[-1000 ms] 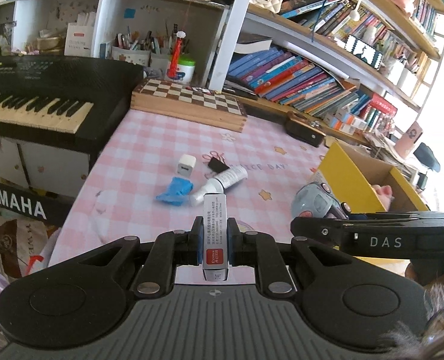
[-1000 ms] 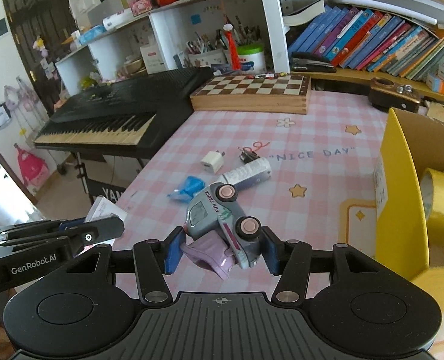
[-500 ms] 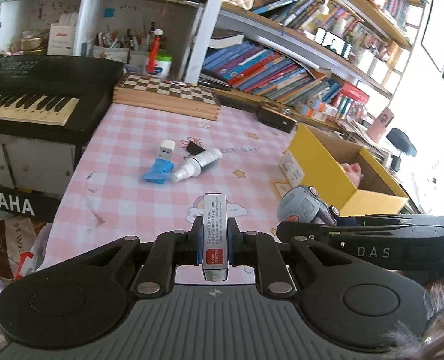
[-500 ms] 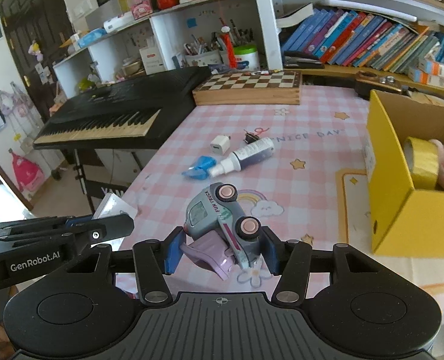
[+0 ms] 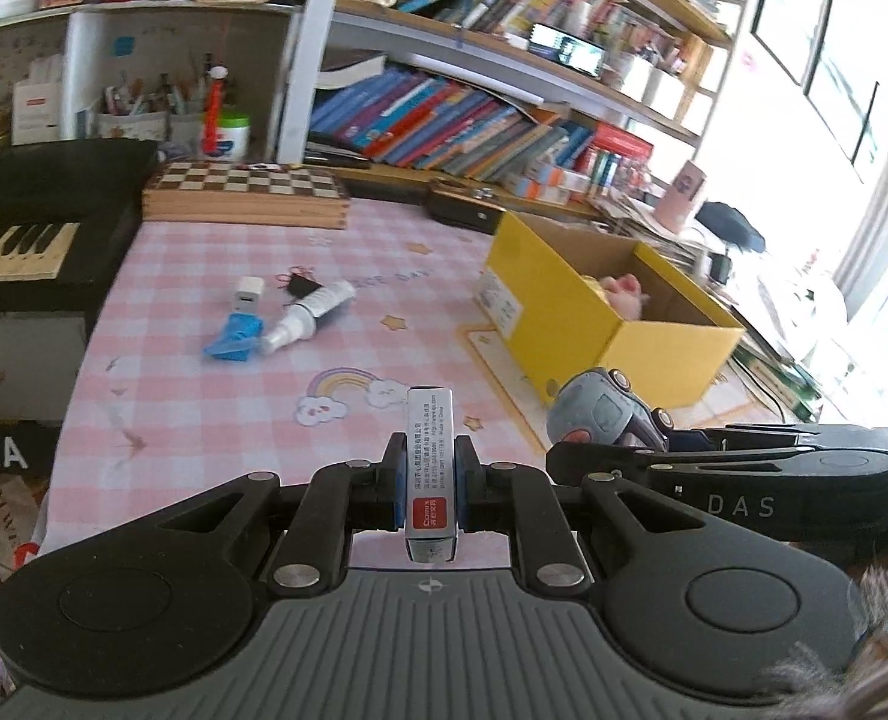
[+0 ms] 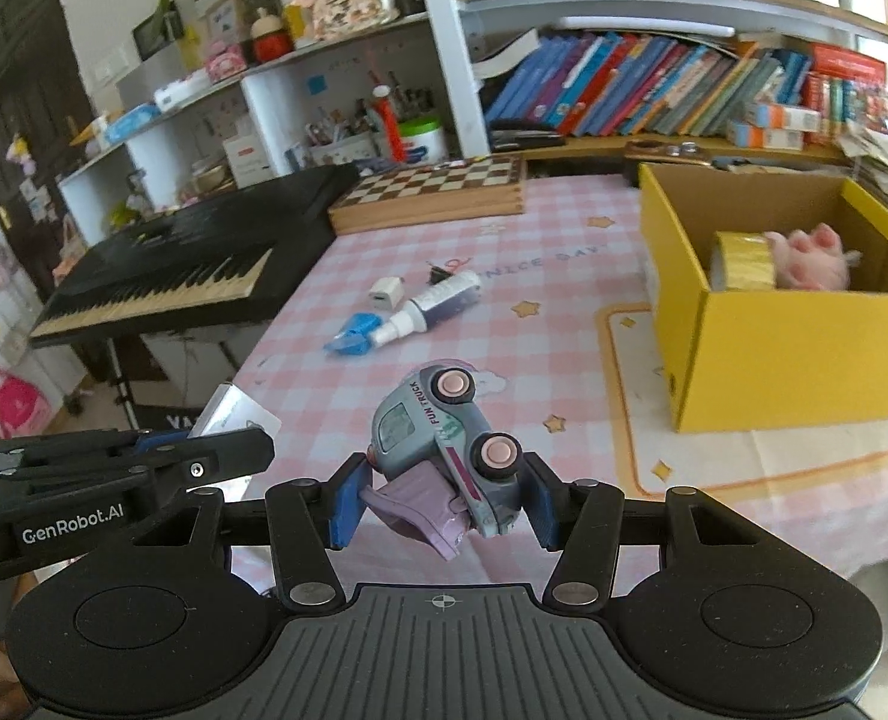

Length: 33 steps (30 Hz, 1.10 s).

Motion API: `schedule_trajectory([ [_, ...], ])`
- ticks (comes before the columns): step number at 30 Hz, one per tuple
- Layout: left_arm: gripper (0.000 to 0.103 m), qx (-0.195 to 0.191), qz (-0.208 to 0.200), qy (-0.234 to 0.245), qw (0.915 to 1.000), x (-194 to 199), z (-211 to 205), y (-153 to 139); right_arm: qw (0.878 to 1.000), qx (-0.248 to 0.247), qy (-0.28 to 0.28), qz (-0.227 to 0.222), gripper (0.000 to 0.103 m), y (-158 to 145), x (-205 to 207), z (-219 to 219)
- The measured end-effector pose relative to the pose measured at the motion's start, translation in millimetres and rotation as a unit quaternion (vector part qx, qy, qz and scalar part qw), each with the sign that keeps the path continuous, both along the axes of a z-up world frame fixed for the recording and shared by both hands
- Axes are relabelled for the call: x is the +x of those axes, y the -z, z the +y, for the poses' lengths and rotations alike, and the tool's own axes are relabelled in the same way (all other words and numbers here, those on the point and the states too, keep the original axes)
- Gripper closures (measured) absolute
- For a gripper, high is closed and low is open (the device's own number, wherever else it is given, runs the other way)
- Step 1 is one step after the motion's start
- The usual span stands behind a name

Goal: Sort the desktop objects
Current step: 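Carry the medicine box with the left gripper while the right carries the toy car to the yellow box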

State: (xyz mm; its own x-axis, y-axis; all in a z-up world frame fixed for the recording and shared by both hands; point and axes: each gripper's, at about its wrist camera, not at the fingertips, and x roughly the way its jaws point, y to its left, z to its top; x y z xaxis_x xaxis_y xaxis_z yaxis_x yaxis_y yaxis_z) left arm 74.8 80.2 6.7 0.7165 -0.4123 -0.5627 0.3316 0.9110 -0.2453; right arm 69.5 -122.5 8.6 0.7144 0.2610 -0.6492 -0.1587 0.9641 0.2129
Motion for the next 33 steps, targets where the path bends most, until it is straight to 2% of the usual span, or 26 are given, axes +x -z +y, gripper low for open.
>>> schedule_trajectory([
  [16,0.090,0.000,0.001,0.079,0.9969,-12.4,-30.7,3.7,0.997,-0.001,0.076,0.012,0.050,6.0,-40.5,-25.3],
  [22,0.090,-0.005,-0.001,0.095,0.9954,-9.7,-40.8,3.3,0.995,-0.003,0.095,0.013,0.050,4.7,-47.8,-34.3],
  [33,0.090,-0.001,-0.001,0.152,0.9884,-3.0,-76.6,3.5,0.990,-0.001,0.143,0.015,0.050,5.9,-61.7,-60.1],
])
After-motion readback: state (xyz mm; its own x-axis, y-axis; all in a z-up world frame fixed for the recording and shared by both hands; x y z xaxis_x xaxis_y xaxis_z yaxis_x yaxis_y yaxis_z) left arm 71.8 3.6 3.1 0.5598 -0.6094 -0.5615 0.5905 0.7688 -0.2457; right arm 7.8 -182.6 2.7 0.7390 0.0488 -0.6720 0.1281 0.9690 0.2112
